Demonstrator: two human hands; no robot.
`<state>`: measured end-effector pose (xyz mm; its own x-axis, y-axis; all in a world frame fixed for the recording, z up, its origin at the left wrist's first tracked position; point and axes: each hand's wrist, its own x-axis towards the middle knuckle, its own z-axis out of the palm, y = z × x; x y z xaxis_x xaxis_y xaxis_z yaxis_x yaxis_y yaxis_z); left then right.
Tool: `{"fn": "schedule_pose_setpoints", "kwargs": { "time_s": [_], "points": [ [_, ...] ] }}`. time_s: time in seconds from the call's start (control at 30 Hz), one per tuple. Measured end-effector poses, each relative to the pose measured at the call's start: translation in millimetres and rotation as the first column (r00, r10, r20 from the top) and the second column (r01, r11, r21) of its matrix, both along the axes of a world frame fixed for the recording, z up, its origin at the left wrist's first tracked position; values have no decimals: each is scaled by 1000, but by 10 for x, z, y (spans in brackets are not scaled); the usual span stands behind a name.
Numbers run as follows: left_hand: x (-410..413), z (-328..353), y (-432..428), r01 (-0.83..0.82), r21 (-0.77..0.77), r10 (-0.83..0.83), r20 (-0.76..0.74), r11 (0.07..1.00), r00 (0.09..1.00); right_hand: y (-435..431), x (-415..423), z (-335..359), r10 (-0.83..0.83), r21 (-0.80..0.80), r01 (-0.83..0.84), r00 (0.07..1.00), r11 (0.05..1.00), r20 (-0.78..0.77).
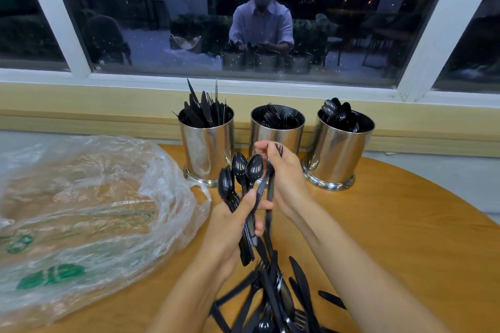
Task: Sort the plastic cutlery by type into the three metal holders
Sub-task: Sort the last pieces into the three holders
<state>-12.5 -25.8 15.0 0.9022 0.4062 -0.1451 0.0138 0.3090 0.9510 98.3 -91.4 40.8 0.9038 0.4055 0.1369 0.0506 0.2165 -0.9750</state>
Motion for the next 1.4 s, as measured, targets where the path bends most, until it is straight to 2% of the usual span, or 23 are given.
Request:
{"fn": "schedule_pose_setpoints", "kwargs": {
  "time_s": [0.07,0.17,0.23,0.33,0.4,0.47,0.53,0.63,0.77,0.87,0.93,1.03,1.17,1.3,1.33,1.4],
  "points": [
    [47,-18,7,-12,20,12,-1,1000,1000,-24,56,-23,-18,-138,36,991,990,130],
    [96,-39,17,-23,41,22,19,999,1000,-78,151,-7,-1,-408,169,925,897,380],
    [117,-42,34,-42,43,40,34,998,999,-144,195,78,112,-506,87,930,858,349],
    [143,-51,83,-76,35,75,37,996,997,-285,274,257,288,-634,-109,939,766,186],
    [158,-52,123,-84,30,83,32,996,996,-377,356,375,319,-649,-148,935,746,153],
    [176,-44,164,-97,39,96,32,995,995,-439,484,501,232,-606,-35,940,794,250],
    [201,-29,201,-115,38,113,39,993,993,-479,649,657,69,-496,130,929,858,364],
    [241,5,232,-131,30,129,49,991,990,-491,931,893,-195,-266,380,826,886,529],
    [274,38,229,-133,30,131,56,991,990,-437,1171,1072,-422,33,464,771,885,477],
    [291,54,237,-126,24,124,59,992,990,-425,1305,1030,-480,74,506,747,859,461],
    [295,59,245,-119,24,117,65,993,991,-444,1367,938,-453,5,534,712,845,537],
    [301,64,251,-104,24,102,71,994,992,-485,1424,781,-322,-152,544,675,825,664],
    [328,76,231,-85,20,83,65,996,994,-426,1423,611,-27,-394,535,617,747,786],
    [360,110,194,-70,28,68,65,997,996,-245,1376,520,266,-587,535,559,607,785],
    [365,114,188,-64,19,63,72,998,995,-224,1366,520,267,-577,554,541,601,798],
    [369,119,189,-58,5,58,80,998,995,-201,1341,601,128,-471,581,532,664,837]
  ]
}}
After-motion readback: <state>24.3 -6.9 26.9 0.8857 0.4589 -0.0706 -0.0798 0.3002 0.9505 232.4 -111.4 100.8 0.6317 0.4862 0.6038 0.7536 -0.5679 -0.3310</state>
